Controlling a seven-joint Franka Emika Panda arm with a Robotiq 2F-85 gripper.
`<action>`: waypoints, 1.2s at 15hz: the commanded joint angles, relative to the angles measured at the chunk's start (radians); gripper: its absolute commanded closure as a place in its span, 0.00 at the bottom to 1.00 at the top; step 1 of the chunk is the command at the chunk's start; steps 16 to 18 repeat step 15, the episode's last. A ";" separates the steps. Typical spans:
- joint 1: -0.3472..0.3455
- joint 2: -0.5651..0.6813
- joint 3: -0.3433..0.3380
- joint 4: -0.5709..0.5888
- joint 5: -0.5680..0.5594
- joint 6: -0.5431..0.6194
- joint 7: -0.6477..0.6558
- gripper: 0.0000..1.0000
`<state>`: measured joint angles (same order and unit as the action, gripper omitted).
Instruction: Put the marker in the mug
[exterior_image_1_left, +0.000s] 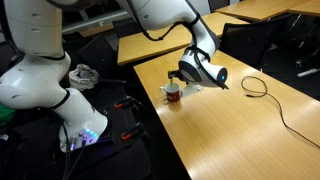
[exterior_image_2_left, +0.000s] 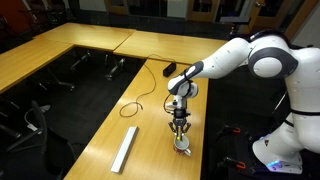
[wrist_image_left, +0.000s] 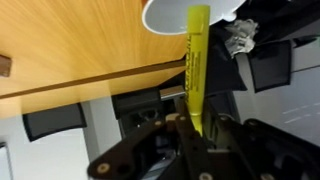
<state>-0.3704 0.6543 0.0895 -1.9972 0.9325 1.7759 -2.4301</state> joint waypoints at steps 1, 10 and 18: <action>0.033 0.064 -0.045 0.065 0.020 -0.056 -0.008 0.95; 0.137 -0.047 -0.089 0.009 -0.051 0.014 0.173 0.03; 0.220 -0.173 -0.109 -0.061 -0.220 0.030 0.406 0.00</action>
